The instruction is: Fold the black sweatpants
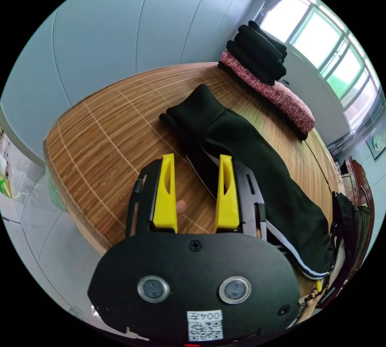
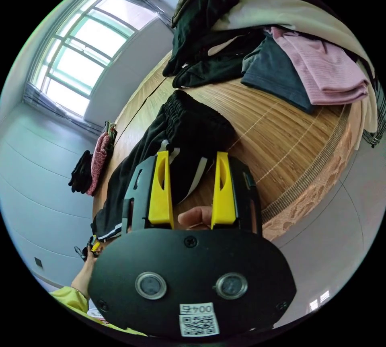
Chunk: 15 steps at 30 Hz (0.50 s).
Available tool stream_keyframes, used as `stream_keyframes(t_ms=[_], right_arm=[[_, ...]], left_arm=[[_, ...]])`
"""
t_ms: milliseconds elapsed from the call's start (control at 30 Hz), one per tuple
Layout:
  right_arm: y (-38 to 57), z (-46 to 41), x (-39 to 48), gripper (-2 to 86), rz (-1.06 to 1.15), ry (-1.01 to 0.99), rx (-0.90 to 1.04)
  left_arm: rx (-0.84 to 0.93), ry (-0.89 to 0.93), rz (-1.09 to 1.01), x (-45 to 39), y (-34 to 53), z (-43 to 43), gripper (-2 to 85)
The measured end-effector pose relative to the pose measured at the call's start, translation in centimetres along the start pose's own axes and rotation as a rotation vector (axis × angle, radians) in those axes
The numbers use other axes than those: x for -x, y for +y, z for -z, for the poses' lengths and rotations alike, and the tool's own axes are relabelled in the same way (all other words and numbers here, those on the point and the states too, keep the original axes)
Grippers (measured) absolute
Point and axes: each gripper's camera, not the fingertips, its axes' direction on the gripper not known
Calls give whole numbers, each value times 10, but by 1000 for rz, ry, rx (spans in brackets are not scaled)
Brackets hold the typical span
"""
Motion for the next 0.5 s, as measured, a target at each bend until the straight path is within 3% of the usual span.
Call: stream_keyframes(t_ms=[233, 500], right_arm=[[-18, -14, 63, 59, 196, 197, 96], [-8, 25, 65, 60, 184, 119, 203]], left_arm=[[24, -63, -9, -29, -5, 2, 33], [76, -19, -79, 21, 55, 60, 25]])
